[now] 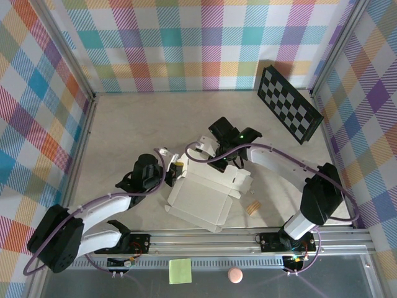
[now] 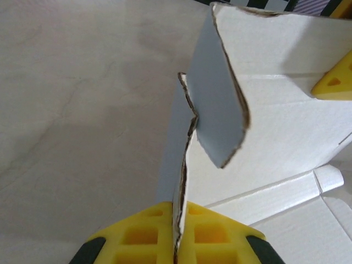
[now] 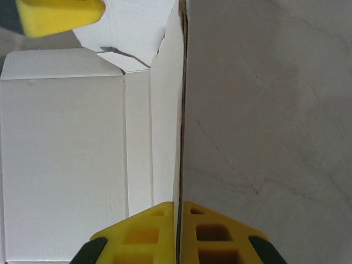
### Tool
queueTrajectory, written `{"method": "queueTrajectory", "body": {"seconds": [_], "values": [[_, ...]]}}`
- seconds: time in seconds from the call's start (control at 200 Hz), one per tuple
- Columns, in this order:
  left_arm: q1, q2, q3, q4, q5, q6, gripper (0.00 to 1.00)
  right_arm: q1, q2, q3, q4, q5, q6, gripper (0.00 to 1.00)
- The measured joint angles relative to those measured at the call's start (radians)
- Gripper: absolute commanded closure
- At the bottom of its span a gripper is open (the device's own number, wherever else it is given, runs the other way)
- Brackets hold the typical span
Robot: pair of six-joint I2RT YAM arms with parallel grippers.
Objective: Fold the paper box
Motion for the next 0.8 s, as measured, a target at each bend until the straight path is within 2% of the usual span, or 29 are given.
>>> {"method": "queueTrajectory", "body": {"seconds": [0.36,0.565,0.8], "values": [[0.000,0.206,0.043,0.104,-0.004,-0.041,0.84,0.022,0.071,0.026,0.026,0.100,0.014,1.00],[0.000,0.226,0.044,0.132,-0.004,-0.061,0.81,0.036,0.076,0.031,0.031,0.136,-0.001,1.00],[0.000,0.173,0.023,0.097,-0.023,-0.078,0.67,0.052,0.076,0.024,0.060,0.140,-0.009,1.00]]}}
